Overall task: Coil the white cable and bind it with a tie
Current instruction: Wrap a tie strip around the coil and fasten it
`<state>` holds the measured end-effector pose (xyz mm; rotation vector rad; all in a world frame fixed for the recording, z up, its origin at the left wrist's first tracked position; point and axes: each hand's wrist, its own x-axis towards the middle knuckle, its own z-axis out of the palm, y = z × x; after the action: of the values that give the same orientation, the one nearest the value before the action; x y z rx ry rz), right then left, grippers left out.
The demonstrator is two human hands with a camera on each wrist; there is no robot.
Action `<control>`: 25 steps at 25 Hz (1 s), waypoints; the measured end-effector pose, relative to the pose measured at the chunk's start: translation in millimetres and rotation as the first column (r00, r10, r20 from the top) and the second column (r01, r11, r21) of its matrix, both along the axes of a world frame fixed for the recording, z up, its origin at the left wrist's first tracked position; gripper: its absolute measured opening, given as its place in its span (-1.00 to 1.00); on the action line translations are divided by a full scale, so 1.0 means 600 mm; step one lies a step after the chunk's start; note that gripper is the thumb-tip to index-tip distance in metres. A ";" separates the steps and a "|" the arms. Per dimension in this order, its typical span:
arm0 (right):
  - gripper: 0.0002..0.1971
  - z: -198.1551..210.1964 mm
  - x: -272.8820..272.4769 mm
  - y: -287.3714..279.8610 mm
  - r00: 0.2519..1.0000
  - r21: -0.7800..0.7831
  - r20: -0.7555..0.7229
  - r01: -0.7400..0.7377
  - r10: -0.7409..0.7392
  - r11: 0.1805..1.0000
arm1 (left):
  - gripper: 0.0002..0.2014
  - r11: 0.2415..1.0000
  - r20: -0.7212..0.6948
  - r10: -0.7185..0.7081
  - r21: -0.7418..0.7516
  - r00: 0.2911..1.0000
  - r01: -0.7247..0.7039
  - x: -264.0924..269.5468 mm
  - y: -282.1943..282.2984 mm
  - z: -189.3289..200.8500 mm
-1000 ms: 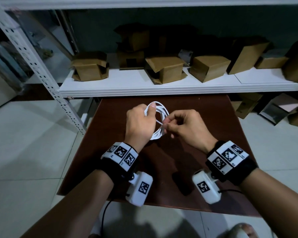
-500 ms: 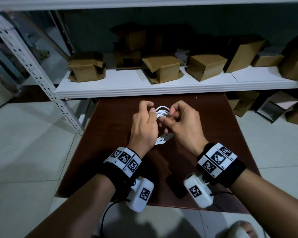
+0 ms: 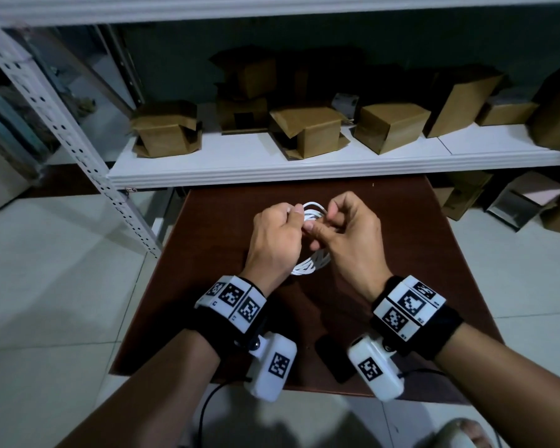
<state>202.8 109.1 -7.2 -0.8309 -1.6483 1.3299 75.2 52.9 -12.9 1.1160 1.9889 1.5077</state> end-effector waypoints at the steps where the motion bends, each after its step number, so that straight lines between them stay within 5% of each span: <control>1: -0.63 0.001 -0.001 0.001 1.000 -0.004 -0.007 -0.020 0.020 1.000 | -0.53 1.000 -0.023 0.000 0.027 1.000 0.001 -0.003 -0.001 0.000; 6: -0.75 0.004 -0.006 0.006 0.997 -0.058 -0.024 -0.072 0.071 0.996 | -0.51 0.994 0.016 0.050 0.101 0.999 -0.051 -0.027 0.001 -0.003; 15: -0.72 0.004 -0.004 -0.005 0.984 -0.169 -0.168 -0.085 0.056 0.982 | -0.57 0.991 0.045 -0.066 0.121 0.997 0.060 0.000 -0.001 -0.003; 22: -0.79 0.001 -0.003 0.003 0.993 -0.208 -0.069 -0.109 0.096 0.972 | -0.54 0.996 0.033 0.042 0.077 0.999 -0.045 -0.041 0.012 -0.013; 25: -0.76 -0.001 -0.003 0.005 0.993 -0.200 -0.063 -0.109 0.099 0.974 | -0.53 1.000 -0.015 -0.013 0.028 1.000 0.013 -0.033 0.008 -0.018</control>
<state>201.1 112.1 -7.8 -0.8296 -1.5508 1.6007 55.3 57.9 -23.7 1.1525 1.9725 1.5295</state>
